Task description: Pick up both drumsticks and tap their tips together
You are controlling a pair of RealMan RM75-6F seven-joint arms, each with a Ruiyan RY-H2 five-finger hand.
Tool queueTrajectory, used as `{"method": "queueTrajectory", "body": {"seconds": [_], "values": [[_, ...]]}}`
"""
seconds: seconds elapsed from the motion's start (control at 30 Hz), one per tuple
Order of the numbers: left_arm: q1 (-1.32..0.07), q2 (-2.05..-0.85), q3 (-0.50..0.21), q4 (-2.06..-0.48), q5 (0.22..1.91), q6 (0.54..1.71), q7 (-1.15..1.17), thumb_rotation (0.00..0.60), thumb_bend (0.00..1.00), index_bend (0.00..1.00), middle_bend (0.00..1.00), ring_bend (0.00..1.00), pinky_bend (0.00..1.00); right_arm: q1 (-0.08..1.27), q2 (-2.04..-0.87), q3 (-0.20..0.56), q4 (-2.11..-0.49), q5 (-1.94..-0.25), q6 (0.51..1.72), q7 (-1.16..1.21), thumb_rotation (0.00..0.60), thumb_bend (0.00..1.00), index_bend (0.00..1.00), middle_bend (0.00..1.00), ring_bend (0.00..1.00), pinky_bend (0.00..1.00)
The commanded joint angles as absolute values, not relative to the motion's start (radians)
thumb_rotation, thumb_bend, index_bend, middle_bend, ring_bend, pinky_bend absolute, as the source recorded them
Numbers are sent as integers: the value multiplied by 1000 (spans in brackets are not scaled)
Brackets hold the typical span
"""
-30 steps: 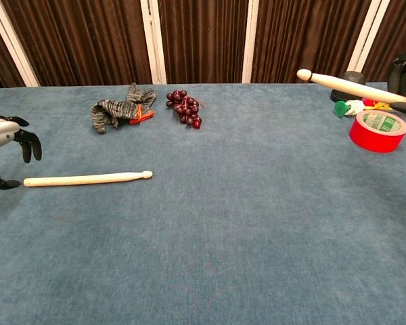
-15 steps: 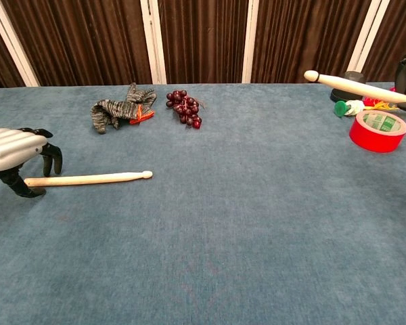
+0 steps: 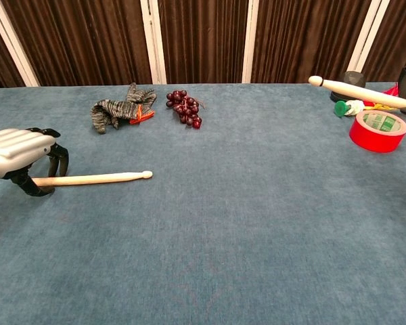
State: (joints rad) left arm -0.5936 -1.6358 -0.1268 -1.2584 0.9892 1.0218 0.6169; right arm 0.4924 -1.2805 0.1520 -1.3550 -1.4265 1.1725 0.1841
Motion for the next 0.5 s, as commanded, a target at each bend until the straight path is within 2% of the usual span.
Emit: {"method": "queueTrajectory", "body": {"seconds": [0.03, 0.5], "values": [[-596, -1638, -127, -1259, 984, 1022, 626, 600, 456, 476, 473, 6, 0, 492, -1281, 151, -1353, -1427, 1172, 183, 600, 426, 684, 603, 392, 0], [-611, -1656, -130, -1263, 959, 1030, 670, 600, 479, 516, 516, 24, 0, 492, -1286, 153, -1343, -1424, 1169, 184, 600, 425, 686, 603, 392, 0]]}}
